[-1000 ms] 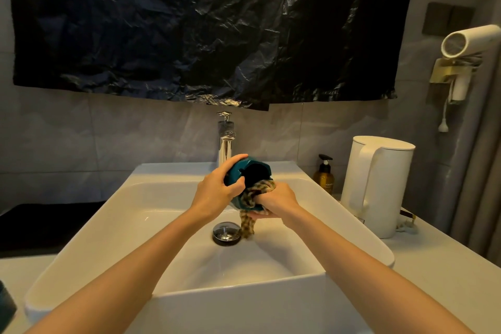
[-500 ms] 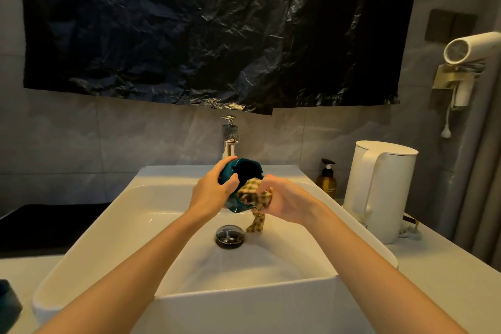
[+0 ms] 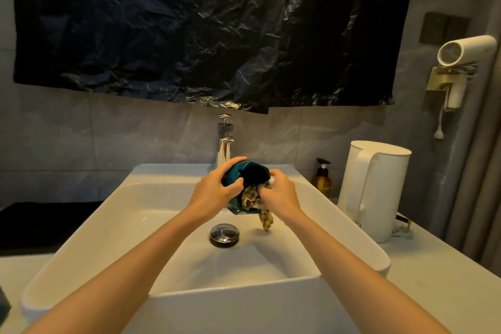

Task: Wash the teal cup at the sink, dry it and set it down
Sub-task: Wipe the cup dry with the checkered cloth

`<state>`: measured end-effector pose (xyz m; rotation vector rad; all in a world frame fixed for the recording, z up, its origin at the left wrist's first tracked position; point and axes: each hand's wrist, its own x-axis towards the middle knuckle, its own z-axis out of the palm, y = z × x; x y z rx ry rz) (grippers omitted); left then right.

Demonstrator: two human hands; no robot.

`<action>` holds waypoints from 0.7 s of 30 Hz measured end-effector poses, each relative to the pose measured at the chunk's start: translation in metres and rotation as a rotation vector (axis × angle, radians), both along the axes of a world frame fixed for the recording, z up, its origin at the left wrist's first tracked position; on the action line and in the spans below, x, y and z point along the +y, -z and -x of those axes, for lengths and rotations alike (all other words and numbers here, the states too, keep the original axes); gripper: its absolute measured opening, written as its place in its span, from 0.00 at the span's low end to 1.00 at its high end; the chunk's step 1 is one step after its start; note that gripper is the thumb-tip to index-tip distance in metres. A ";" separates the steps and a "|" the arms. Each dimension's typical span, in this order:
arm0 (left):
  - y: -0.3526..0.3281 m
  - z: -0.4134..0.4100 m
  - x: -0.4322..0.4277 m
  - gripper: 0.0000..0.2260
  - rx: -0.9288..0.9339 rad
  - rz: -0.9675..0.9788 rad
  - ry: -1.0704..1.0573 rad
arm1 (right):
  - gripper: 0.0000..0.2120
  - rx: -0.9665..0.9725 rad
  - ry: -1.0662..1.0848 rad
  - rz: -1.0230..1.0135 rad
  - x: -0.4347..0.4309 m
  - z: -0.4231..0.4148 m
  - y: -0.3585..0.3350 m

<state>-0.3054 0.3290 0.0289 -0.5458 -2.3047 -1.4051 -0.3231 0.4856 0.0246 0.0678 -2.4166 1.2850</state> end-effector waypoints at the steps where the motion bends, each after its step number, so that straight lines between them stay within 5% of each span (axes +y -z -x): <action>1: 0.001 0.000 -0.001 0.19 0.013 0.012 -0.016 | 0.21 -0.094 -0.065 0.096 -0.001 0.000 0.000; 6: 0.005 -0.003 0.001 0.20 0.009 0.062 -0.006 | 0.31 -0.289 -0.126 0.168 0.002 0.000 0.004; 17: 0.004 -0.001 0.001 0.15 -0.154 0.081 0.147 | 0.27 0.337 -0.097 -0.572 0.009 -0.007 -0.004; 21: 0.002 -0.002 0.003 0.14 -0.162 0.096 0.132 | 0.23 0.293 -0.060 -0.680 0.010 -0.009 -0.007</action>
